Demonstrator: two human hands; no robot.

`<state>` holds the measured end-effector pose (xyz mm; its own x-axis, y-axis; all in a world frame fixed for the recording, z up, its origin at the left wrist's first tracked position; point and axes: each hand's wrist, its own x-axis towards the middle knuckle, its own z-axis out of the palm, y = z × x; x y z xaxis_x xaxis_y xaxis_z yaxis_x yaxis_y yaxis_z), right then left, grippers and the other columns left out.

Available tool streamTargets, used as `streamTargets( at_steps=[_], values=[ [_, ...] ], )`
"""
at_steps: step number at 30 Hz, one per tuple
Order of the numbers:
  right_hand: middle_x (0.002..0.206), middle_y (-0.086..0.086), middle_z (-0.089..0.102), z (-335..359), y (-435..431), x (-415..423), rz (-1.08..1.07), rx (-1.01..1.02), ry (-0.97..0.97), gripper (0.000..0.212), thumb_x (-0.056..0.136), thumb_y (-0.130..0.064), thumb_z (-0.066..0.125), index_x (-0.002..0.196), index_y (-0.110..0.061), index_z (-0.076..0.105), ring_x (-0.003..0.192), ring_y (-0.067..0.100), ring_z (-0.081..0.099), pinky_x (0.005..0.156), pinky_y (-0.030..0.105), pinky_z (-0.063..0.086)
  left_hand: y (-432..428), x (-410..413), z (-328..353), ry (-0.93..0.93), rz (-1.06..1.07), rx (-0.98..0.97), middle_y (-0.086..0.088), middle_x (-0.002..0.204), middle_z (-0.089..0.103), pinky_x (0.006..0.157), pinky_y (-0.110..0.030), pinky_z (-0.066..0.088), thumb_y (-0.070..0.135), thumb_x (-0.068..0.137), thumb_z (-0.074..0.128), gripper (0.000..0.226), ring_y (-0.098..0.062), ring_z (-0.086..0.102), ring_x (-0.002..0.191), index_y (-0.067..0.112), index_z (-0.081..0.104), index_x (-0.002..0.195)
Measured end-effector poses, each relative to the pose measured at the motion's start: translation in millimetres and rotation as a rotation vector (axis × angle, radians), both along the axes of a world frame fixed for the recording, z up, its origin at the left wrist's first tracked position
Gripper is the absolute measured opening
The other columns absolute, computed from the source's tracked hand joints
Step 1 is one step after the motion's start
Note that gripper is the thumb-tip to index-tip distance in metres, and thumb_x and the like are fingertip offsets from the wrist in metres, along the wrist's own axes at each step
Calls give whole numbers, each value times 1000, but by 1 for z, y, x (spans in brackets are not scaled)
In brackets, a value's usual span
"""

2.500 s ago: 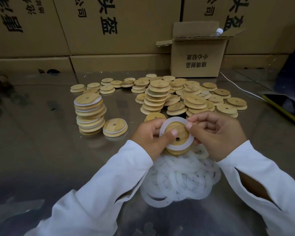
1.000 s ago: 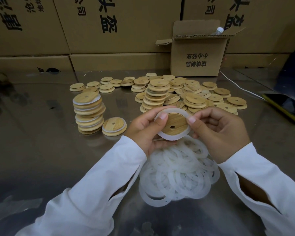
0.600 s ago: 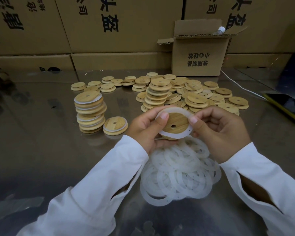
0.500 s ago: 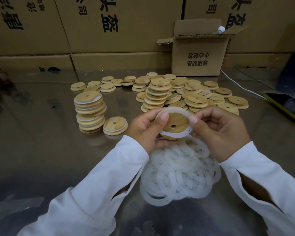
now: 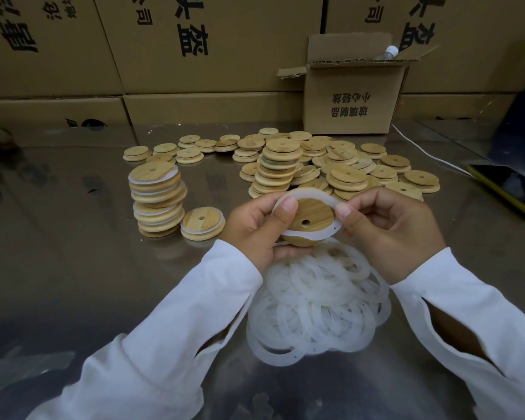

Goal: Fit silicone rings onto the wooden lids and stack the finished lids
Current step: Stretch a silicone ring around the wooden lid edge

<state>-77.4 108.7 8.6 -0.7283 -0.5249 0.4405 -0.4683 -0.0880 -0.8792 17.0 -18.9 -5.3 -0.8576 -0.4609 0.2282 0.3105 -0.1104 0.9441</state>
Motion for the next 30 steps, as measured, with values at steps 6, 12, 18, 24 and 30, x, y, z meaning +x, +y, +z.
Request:
streamTargets(
  at_steps=[6, 12, 18, 24, 30],
  values=[
    [63, -5, 64, 2, 0, 5, 35, 3, 2, 9, 79, -13, 65, 70, -15, 62, 61, 13, 59, 63, 25, 51, 1, 0, 1, 16, 2, 71, -12, 91, 70, 67, -34, 58, 28, 76, 52, 35, -25, 69, 86, 6, 64, 101],
    [53, -9, 61, 3, -4, 7, 68, -44, -40, 13, 80, -8, 64, 68, -13, 60, 50, 1, 56, 54, 10, 47, 2, 0, 2, 10, -58, 231, -12, 91, 72, 63, -35, 58, 28, 76, 52, 35, -27, 70, 86, 6, 64, 100],
    [55, -10, 63, 1, -2, 8, 46, -84, -65, 12, 78, -10, 66, 68, -15, 62, 49, 1, 56, 52, 11, 46, 3, -2, 2, -2, -78, 279, -11, 88, 72, 61, -35, 58, 29, 74, 53, 34, -26, 70, 83, 7, 64, 98],
    [67, -7, 63, -6, -6, 13, -27, -40, -9, 11, 75, -17, 68, 72, -25, 60, 63, 11, 61, 64, 21, 51, 2, -5, 3, 29, -63, 312, -10, 88, 72, 67, -37, 59, 29, 73, 51, 36, -23, 70, 81, 6, 62, 100],
    [70, -3, 66, -8, -6, 13, -65, -40, -35, 13, 77, -17, 64, 67, -25, 61, 71, 19, 66, 70, 29, 54, 2, -3, 0, 24, -84, 233, -6, 87, 72, 62, -31, 58, 22, 70, 60, 39, -22, 71, 81, 6, 60, 105]
  ],
)
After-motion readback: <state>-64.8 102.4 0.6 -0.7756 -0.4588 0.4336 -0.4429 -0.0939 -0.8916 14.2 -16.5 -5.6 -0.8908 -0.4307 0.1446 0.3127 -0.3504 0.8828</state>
